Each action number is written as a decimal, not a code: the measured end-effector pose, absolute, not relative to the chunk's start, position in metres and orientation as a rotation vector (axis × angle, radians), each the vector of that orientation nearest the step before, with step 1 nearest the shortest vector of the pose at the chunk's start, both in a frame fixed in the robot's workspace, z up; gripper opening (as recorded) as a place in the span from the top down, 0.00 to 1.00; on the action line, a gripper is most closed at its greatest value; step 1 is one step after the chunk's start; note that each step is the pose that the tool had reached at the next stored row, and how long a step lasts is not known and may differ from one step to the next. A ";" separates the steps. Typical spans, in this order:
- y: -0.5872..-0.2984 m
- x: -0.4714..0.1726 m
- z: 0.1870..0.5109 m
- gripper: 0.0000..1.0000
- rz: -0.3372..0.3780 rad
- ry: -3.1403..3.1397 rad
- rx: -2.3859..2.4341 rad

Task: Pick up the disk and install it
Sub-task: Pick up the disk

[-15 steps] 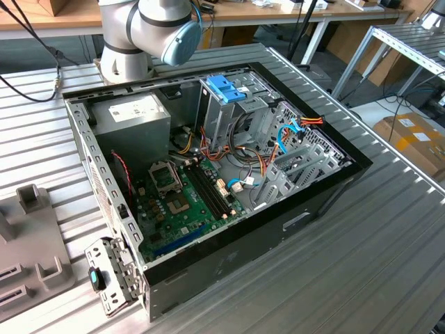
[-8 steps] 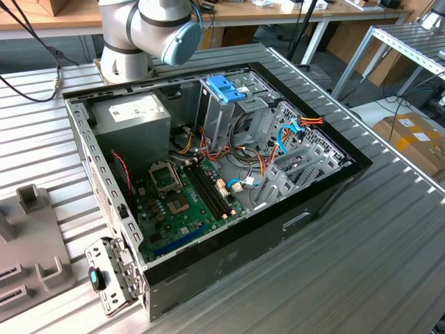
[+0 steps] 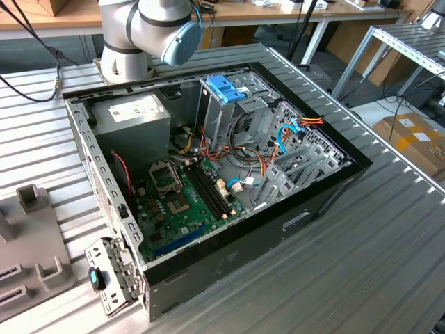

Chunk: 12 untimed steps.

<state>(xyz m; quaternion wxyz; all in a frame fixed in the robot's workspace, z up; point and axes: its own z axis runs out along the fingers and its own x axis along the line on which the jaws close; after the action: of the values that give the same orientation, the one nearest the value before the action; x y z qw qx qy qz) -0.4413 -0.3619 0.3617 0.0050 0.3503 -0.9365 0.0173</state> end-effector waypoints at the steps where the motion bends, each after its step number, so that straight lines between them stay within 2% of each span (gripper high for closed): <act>1: -0.362 -0.441 0.362 0.89 0.054 -2.924 1.120; 12: -0.362 -0.441 0.362 0.89 0.056 -2.740 1.525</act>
<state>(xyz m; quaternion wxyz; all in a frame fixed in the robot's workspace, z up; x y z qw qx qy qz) -0.4413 -0.3619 0.3617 0.0023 0.4863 -0.8736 0.0179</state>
